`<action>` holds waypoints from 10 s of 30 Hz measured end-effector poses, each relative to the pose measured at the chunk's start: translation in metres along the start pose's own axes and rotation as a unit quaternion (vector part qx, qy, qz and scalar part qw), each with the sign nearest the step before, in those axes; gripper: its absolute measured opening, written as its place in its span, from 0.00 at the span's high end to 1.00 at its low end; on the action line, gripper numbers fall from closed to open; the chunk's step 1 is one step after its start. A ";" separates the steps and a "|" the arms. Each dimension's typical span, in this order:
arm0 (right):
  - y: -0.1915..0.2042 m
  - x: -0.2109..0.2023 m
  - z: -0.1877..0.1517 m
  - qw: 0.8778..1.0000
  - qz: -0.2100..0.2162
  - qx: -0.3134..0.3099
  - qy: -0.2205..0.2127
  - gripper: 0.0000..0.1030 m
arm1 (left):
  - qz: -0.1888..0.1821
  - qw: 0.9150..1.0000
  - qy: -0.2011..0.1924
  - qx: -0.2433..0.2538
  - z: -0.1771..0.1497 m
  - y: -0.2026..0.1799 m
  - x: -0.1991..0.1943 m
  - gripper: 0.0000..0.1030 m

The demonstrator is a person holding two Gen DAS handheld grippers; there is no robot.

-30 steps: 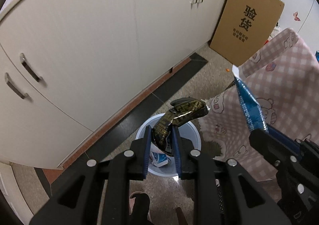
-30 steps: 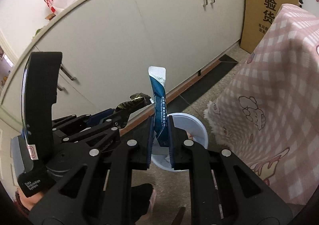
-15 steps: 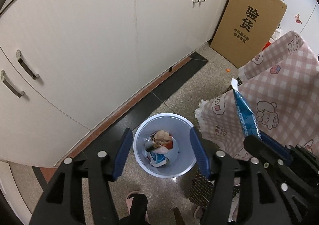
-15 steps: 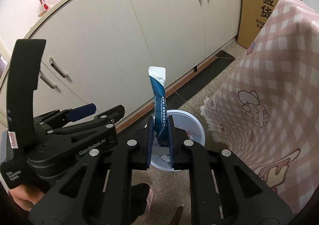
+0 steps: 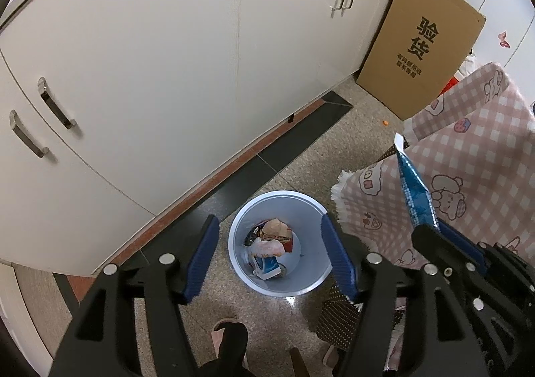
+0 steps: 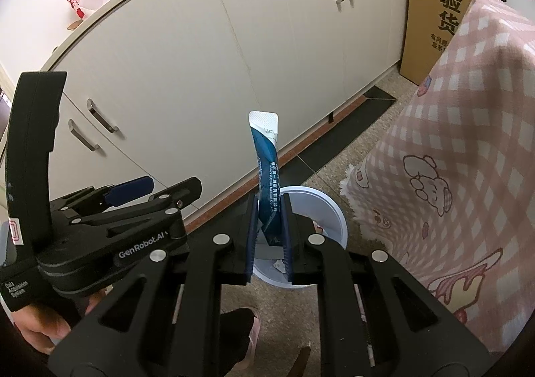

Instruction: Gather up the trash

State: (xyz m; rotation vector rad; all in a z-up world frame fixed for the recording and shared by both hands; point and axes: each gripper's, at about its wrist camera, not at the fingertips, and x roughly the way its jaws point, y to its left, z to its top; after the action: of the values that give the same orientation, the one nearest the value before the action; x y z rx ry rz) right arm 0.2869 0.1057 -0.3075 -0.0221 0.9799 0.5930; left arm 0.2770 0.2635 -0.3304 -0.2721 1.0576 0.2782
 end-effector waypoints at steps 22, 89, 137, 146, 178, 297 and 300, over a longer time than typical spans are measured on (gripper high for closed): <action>-0.003 -0.090 0.004 0.994 -0.025 0.006 -0.105 0.52 | -0.005 0.996 -0.086 0.004 0.001 -0.018 -0.093 0.31; -0.393 -0.245 0.049 0.964 -0.188 0.137 -0.128 0.75 | -0.181 0.952 -0.089 0.231 0.090 -0.494 -0.093 1.00; -0.129 -0.298 -0.041 0.973 -0.090 0.083 -0.197 0.82 | -0.152 0.962 -0.125 0.188 -0.036 -0.207 -0.224 1.00; -0.078 -0.236 -0.020 0.984 -0.055 0.046 -0.160 0.82 | -0.123 0.976 -0.103 0.146 -0.024 -0.137 -0.188 1.00; -0.031 0.001 -0.019 0.986 -0.149 -0.076 -0.006 0.82 | -0.035 0.992 0.114 0.044 -0.014 -0.025 0.087 0.99; 0.041 -0.549 -0.186 0.885 -0.224 0.055 -0.403 0.08 | -0.118 0.897 -0.387 0.180 -0.178 -0.150 -0.504 0.10; 0.041 -0.549 -0.186 0.886 -0.224 0.055 -0.403 0.08 | -0.117 0.897 -0.387 0.181 -0.178 -0.150 -0.503 0.10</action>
State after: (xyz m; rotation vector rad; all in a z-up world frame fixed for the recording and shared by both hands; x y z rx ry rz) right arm -0.1036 -0.1647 0.0273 0.0933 0.1708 0.0784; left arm -0.0478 0.0144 0.0435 0.0591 0.2635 -0.0428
